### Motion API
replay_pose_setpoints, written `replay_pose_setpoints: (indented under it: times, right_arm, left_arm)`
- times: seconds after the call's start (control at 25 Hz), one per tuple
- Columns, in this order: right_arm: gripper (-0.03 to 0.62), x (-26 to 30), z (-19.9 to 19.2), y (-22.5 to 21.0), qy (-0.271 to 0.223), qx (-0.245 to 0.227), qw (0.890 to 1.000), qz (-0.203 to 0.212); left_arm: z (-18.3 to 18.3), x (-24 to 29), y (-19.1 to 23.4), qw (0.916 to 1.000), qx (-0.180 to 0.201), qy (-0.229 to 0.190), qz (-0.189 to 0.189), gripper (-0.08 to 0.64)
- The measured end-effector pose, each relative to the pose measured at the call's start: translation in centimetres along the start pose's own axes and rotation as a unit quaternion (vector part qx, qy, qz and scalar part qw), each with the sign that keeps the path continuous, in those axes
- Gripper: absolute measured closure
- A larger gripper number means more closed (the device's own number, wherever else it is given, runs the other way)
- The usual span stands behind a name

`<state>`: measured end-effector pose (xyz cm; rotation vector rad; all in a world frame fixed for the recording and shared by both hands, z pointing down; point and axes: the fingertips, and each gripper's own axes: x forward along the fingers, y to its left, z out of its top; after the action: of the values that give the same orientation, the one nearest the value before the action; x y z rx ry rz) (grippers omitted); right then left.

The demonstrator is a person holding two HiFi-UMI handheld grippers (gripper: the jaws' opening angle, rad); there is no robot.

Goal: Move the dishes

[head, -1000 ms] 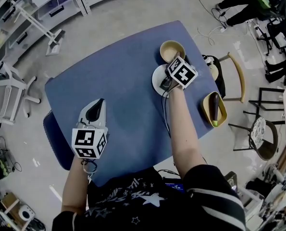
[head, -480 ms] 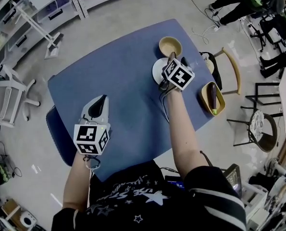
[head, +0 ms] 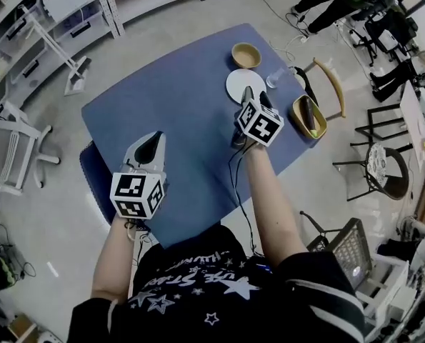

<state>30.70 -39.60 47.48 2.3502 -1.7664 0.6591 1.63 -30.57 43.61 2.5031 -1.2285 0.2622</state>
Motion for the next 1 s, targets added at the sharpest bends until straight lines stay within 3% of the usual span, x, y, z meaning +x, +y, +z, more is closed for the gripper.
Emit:
replay_pose_setpoints:
  times: [0.32, 0.64, 1.0]
  right_arm:
    - [0.438, -10.3, -2.1, 2.2, -0.02, -0.028, 0.999, -0.003]
    - [0.588, -22.3, -6.8, 4.5, -0.038, -0.031, 0.999, 0.013]
    - [0.589, -33.7, -12.5, 6.3, -0.025, -0.059, 0.997, 0.035]
  left_arm:
    - [-1.0, -6.5, -1.1, 0.9989, 0.007, -0.015, -0.044, 0.54]
    - [-3.9, -14.1, -2.7, 0.9951, 0.021, -0.023, -0.094, 0.54]
    - [-8.2, -19.1, -5.2, 0.9894, 0.027, 0.009, -0.143, 0.539]
